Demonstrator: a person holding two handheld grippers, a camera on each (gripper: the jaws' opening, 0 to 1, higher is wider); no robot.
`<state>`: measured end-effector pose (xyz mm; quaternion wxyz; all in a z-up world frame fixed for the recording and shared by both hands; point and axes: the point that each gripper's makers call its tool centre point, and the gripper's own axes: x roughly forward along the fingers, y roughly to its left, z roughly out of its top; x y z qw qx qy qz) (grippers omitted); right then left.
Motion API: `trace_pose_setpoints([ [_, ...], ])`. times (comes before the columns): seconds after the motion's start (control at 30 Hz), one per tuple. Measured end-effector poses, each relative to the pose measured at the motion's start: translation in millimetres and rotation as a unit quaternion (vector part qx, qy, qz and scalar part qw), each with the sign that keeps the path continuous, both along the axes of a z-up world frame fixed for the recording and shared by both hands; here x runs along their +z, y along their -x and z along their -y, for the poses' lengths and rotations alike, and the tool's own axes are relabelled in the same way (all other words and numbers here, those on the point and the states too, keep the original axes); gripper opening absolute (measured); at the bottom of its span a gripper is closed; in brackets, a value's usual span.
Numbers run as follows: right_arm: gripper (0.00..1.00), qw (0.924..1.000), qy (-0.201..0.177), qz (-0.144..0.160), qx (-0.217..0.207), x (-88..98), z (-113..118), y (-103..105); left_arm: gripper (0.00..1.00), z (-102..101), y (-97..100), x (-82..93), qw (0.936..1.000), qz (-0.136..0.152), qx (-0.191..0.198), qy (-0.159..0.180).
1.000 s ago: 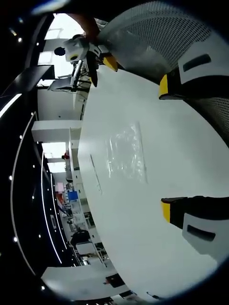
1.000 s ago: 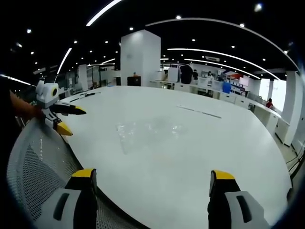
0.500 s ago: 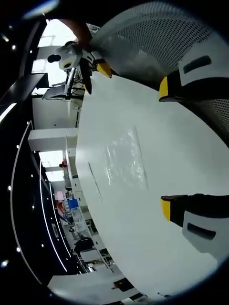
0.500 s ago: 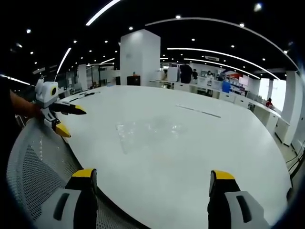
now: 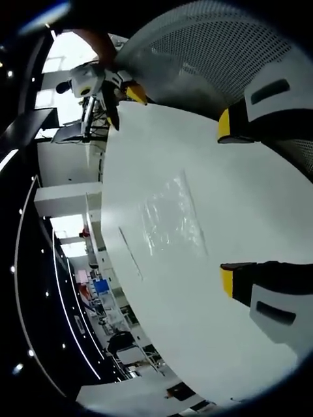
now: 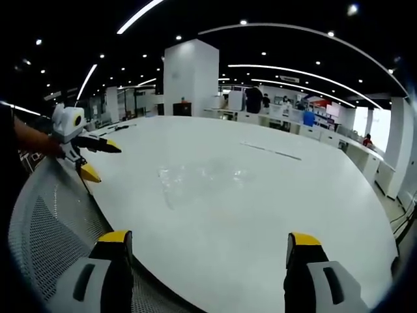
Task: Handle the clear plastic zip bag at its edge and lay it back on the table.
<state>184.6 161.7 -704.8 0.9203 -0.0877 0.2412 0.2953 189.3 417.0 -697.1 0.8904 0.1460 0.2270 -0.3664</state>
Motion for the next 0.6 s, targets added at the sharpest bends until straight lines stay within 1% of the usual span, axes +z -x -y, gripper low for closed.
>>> trace_pose_setpoints([
  [0.33,0.99,1.0,-0.001,0.001,-0.003,0.6,0.6,-0.3,0.73,-1.9,-10.9,1.8,1.0,0.003,-0.005,-0.004],
  [0.43,0.99,1.0,-0.001,0.001,-0.003,0.7,0.6,-0.3,0.71,-2.6,-15.5,4.2,0.9998,0.012,-0.008,-0.009],
  [0.6,0.99,1.0,0.0,0.0,-0.004,0.9,0.3,-0.4,0.7,-3.0,-21.2,5.2,0.9998,0.01,-0.013,-0.011],
])
